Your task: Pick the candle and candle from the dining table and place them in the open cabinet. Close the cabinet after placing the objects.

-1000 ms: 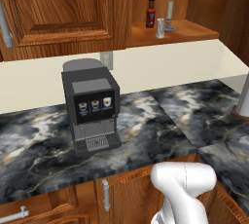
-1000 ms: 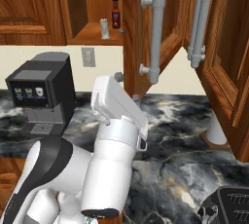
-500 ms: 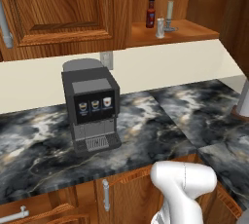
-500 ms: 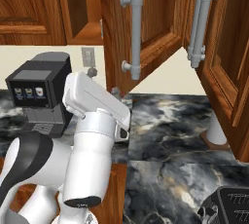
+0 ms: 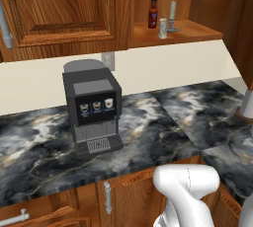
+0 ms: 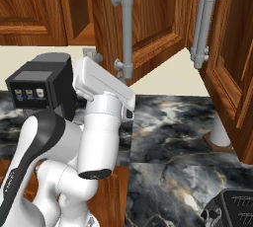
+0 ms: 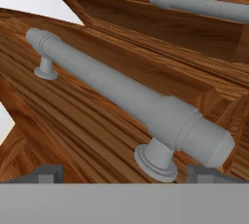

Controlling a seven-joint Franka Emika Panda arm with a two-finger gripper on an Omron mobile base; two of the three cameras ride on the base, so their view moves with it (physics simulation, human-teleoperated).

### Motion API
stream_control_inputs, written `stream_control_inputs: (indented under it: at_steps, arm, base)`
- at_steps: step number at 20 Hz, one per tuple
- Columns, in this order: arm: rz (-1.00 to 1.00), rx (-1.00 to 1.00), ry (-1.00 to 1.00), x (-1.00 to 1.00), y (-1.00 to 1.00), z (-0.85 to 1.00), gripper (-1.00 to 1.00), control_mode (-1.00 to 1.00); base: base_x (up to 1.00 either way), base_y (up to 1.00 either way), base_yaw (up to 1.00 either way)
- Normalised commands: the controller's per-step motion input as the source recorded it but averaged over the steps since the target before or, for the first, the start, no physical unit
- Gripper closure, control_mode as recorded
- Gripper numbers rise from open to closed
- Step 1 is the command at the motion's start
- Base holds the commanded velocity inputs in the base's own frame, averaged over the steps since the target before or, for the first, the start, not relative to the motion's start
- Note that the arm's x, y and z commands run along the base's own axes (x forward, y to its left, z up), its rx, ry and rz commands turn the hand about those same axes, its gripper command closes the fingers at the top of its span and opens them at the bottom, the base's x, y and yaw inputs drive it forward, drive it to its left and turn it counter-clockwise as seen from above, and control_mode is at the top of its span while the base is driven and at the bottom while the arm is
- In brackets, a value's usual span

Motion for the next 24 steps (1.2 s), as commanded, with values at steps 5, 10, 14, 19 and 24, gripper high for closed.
stream_control_inputs:
  at_steps: [5, 10, 14, 19, 24]
  arm:
    - [0.00, 0.00, -0.03, 0.68, 0.03, 0.00, -1.00, -1.00]
    - [0.00, 0.00, -0.02, 0.67, 0.06, 0.00, -1.00, -1.00]
    - [0.00, 0.00, -0.02, 0.73, 0.11, 0.00, -1.00, -1.00]
    - [0.00, 0.00, -0.01, 0.85, 0.09, 0.00, -1.00, -1.00]
    - [0.01, 0.00, 0.00, 0.90, 0.11, 0.00, -1.00, -1.00]
  base:
    - [0.00, 0.00, 0.00]
    - [0.00, 0.00, 0.00]
    - [0.00, 0.00, 0.00]
    - [0.00, 0.00, 0.00]
    - [0.00, 0.00, 0.00]
